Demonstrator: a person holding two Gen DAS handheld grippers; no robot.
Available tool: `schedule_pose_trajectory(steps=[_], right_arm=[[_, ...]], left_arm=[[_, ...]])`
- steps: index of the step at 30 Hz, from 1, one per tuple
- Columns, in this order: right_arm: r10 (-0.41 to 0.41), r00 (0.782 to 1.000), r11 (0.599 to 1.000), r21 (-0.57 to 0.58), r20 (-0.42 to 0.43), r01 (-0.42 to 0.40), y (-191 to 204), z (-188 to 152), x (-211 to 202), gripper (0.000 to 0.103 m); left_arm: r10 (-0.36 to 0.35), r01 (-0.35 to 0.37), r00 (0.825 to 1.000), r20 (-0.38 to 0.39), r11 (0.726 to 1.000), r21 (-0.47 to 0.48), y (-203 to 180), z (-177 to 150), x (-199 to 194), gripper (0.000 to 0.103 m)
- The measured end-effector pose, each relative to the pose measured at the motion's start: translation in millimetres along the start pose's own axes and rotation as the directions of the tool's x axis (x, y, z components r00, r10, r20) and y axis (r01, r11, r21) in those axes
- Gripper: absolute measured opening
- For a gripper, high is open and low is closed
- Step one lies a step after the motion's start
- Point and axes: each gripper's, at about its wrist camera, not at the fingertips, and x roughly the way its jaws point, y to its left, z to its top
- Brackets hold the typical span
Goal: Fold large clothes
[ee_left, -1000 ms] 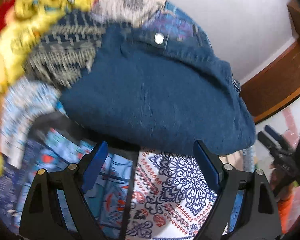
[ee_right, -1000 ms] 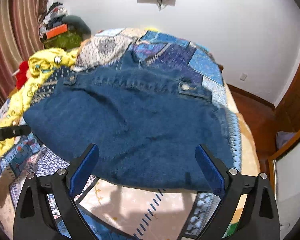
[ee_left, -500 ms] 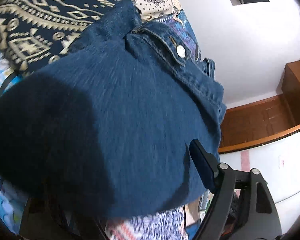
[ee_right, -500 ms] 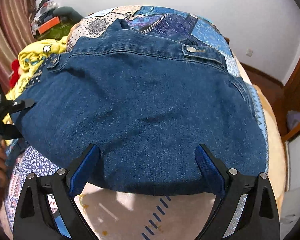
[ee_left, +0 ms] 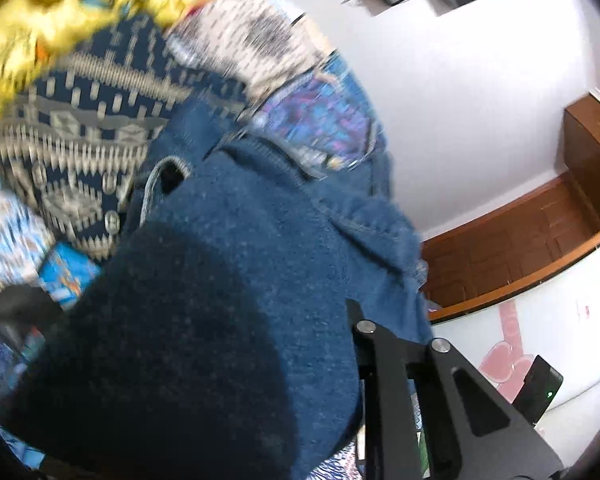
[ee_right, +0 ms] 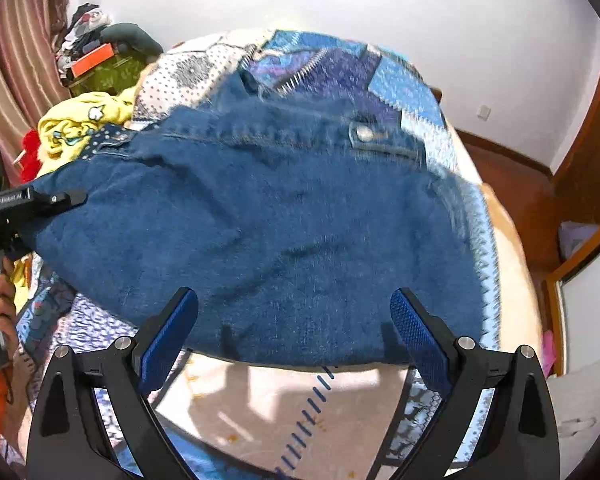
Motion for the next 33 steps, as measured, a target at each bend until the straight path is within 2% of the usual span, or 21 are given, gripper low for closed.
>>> schedule_pose_trajectory(steps=[4, 7, 10, 14, 18, 20, 23, 27, 30, 33], right_arm=[[0.02, 0.999, 0.999, -0.03, 0.044, -0.018, 22, 13, -17, 0.096], [0.056, 0.997, 0.997, -0.058, 0.051, -0.053, 46, 22, -14, 0.096], [0.101, 0.995, 0.991, -0.091, 0.025, -0.098, 72, 28, 1, 0.096], [0.174, 0.983, 0.976, -0.125, -0.06, -0.18, 110, 30, 35, 0.096], [0.194, 0.968, 0.967, -0.135, -0.159, -0.216, 134, 24, 74, 0.096], [0.197, 0.961, 0.967, -0.124, -0.193, -0.223, 134, 20, 90, 0.096], [0.246, 0.942, 0.962, -0.058, -0.231, -0.265, 124, 15, 107, 0.097], [0.278, 0.933, 0.958, -0.005, -0.23, -0.287, 105, 18, 99, 0.096], [0.288, 0.94, 0.958, 0.036, -0.184, -0.286, 85, 16, 77, 0.096], [0.278, 0.955, 0.959, 0.077, -0.104, -0.271, 52, 8, 48, 0.096]], left_arm=[[-0.036, 0.027, 0.995, 0.093, 0.995, 0.093, -26, 8, -45, 0.018], [0.015, -0.049, 0.988, 0.152, 0.975, 0.219, -48, 6, -78, 0.018], [0.056, -0.11, 0.98, 0.193, 0.952, 0.285, -54, -1, -101, 0.018], [0.116, -0.182, 0.969, 0.22, 0.934, 0.308, -46, -6, -107, 0.018], [0.163, -0.211, 0.968, 0.188, 0.939, 0.271, -25, -6, -91, 0.018], [0.194, -0.232, 0.967, 0.166, 0.938, 0.258, -19, -4, -77, 0.018], [0.228, -0.265, 0.96, 0.162, 0.926, 0.269, -23, -9, -74, 0.018], [0.229, -0.274, 0.958, 0.173, 0.911, 0.31, -50, -10, -75, 0.018], [0.218, -0.274, 0.958, 0.187, 0.888, 0.369, -86, -16, -71, 0.018], [0.191, -0.264, 0.961, 0.201, 0.85, 0.456, -132, -27, -60, 0.018]])
